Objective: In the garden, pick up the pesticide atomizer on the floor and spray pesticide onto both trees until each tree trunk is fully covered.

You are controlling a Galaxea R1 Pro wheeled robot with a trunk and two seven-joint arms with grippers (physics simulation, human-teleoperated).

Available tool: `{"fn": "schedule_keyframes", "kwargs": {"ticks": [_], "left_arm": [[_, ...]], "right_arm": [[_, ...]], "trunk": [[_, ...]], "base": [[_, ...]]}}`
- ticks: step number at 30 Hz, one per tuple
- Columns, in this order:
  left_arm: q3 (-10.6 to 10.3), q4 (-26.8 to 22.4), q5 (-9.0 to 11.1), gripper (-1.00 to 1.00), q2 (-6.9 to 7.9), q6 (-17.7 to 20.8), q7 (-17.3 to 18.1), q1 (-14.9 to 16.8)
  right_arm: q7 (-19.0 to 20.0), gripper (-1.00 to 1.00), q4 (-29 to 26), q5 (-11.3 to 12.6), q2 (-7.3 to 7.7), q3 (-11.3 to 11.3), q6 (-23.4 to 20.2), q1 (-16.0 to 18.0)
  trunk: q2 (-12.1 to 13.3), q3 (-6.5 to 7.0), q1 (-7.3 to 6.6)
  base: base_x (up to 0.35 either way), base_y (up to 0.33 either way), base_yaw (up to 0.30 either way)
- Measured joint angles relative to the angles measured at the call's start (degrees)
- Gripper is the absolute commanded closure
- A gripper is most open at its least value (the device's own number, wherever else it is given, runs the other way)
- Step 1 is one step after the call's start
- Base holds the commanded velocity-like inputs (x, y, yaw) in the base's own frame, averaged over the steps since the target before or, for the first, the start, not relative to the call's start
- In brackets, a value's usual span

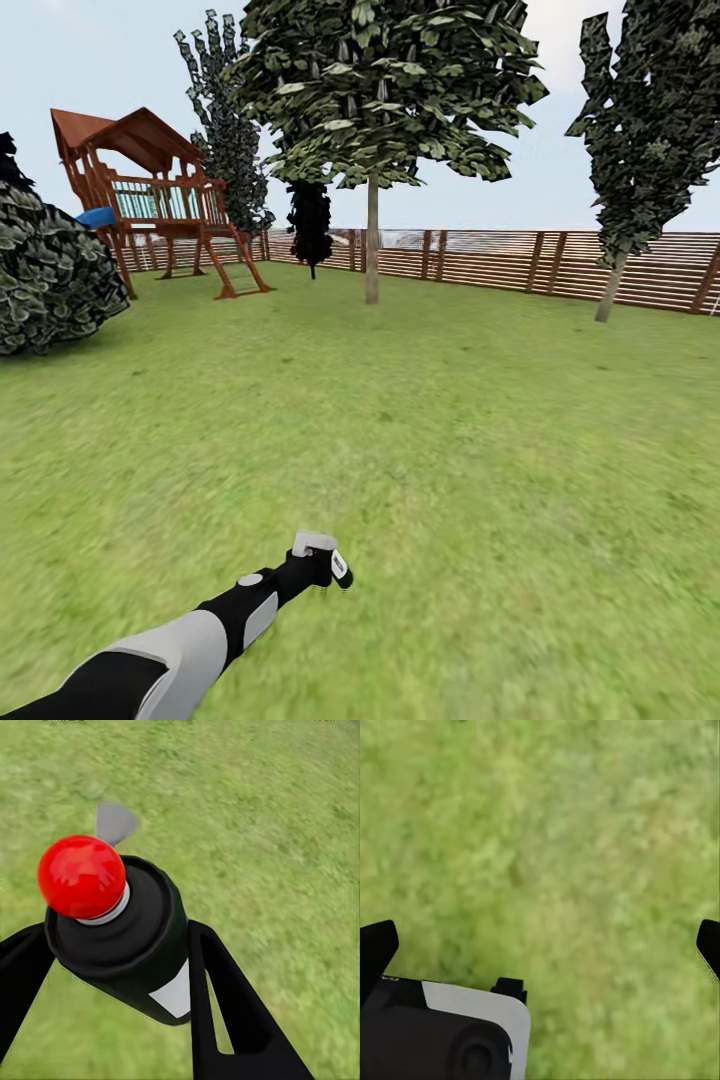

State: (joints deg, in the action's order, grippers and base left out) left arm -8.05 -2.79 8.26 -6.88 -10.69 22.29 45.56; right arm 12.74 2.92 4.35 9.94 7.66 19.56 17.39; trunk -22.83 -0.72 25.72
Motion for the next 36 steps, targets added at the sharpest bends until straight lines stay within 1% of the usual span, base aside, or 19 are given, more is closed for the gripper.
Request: {"fn": "schedule_keyframes", "kwargs": {"ticks": [14, 21, 36], "left_arm": [[0.1, 0.0, 0.0, 1.0, -0.16, 0.0, 0.0, 0.0], [0.1, 0.0, 0.0, 1.0, -0.16, 0.0, 0.0, 0.0], [0.2, 0.0, 0.0, 1.0, -0.07, 0.0, 0.0, 0.0]], "right_arm": [[0.0, -1.0, 0.0, 0.0, -0.01, 0.0, -0.1, 0.0], [0.0, -1.0, 0.0, 0.0, -0.26, 0.0, 0.0, 0.0], [-0.1, -1.0, -0.1, 0.0, -0.02, 0.0, 0.0, 0.0]], "trunk": [[0.0, 0.0, 0.0], [0.0, 0.0, 0.0], [0.0, 0.0, 0.0]], "base": [[0.35, 0.0, 0.0], [0.35, 0.0, 0.0], [0.35, 0.0, 0.0]]}}
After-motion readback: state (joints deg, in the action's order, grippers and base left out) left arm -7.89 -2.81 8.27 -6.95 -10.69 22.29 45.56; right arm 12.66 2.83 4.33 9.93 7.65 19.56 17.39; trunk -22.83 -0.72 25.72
